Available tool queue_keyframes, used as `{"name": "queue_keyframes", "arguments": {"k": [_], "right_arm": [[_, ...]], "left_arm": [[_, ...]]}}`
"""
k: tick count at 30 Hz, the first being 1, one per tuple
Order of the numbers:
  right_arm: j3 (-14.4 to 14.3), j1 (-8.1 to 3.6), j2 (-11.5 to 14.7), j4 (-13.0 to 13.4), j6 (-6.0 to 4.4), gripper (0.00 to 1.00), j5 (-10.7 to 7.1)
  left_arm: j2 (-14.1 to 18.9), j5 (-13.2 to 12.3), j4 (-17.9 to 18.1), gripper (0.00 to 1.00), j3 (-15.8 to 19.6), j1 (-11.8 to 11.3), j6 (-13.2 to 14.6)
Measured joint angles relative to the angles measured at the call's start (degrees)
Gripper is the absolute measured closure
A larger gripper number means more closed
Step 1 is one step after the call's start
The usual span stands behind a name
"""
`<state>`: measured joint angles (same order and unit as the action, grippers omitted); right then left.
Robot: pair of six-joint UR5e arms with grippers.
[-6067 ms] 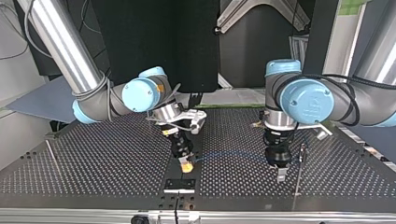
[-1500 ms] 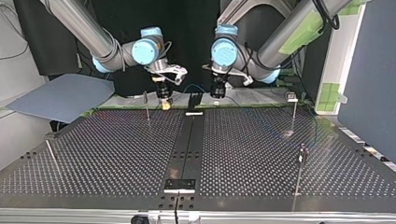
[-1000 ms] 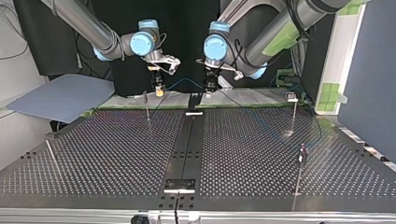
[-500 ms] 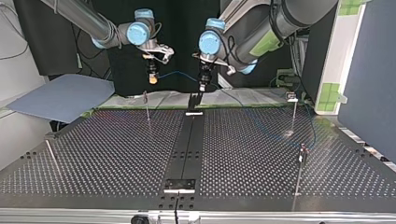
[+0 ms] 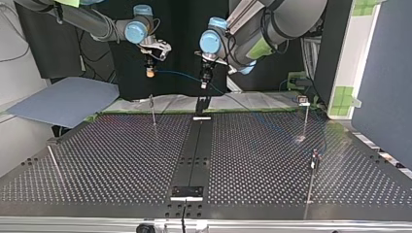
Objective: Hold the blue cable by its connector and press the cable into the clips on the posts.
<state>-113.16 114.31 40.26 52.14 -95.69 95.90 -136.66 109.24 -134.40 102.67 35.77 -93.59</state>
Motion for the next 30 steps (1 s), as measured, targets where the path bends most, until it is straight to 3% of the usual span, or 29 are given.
{"name": "queue_keyframes", "arguments": {"k": [6, 17, 23, 30], "right_arm": [[0.2, -3.04, -0.3, 1.6, 0.52, 0.99, -1.73], [2.8, -8.74, -0.3, 2.1, 0.25, 0.99, -2.41], [4.0, -10.52, -0.3, 2.0, 0.24, 0.99, -3.03], [5.3, -11.8, -0.3, 1.6, 0.34, 0.99, -4.05]], "left_arm": [[-2.8, 1.1, -0.1, 1.0, -2.3, 2.3, -0.4], [-3.6, 1.7, -0.8, 1.0, -4.7, 4.6, -0.6], [-4.1, 1.9, -2.8, 1.0, -7.5, 5.8, -1.1], [-7.3, 2.4, -6.2, 1.0, -11.2, 7.0, -1.5]]}}
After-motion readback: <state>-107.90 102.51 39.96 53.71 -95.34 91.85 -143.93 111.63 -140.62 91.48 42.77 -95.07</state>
